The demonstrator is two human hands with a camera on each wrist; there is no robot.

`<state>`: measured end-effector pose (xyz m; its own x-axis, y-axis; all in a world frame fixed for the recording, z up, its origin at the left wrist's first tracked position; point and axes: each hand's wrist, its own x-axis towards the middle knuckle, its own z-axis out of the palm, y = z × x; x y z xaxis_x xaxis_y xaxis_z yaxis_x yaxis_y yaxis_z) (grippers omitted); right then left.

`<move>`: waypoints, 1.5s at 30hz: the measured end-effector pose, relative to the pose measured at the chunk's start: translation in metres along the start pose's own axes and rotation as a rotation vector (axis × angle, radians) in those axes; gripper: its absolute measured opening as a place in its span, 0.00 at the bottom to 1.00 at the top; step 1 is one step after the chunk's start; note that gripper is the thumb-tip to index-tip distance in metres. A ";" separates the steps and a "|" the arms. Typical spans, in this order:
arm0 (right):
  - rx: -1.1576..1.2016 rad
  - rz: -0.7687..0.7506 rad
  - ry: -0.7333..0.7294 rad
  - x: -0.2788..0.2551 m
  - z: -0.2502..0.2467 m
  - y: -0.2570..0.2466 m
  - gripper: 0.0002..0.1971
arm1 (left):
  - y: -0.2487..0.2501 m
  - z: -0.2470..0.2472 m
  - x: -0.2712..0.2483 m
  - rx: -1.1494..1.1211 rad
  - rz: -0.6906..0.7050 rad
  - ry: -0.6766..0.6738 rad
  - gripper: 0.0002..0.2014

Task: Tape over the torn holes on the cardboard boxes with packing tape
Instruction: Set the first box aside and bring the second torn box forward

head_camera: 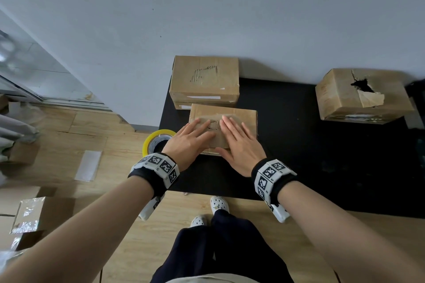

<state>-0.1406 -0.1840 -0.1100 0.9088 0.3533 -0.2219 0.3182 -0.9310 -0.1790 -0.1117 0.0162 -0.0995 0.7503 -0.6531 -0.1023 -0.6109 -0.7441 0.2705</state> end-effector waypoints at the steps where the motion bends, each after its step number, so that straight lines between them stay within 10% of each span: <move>1: 0.023 -0.001 0.027 -0.001 0.000 0.001 0.37 | -0.001 0.000 0.000 0.004 -0.012 -0.008 0.24; 23: -0.083 -0.068 0.028 -0.028 0.002 0.022 0.36 | -0.010 0.004 -0.007 0.030 -0.044 -0.109 0.30; 29: -0.004 -0.042 0.009 -0.030 0.000 0.015 0.40 | -0.032 0.010 -0.054 -0.175 -0.439 -0.084 0.49; 36: 0.083 0.034 0.041 -0.038 -0.003 0.004 0.41 | -0.056 0.023 -0.084 -0.019 -0.353 -0.226 0.19; 45: 0.207 -0.095 0.234 -0.027 -0.025 -0.038 0.23 | -0.052 -0.008 -0.102 -0.299 -0.462 -0.092 0.18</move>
<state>-0.1703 -0.1599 -0.0731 0.9226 0.3848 0.0270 0.3649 -0.8476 -0.3853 -0.1546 0.1227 -0.0955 0.8897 -0.2881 -0.3541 -0.1156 -0.8926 0.4358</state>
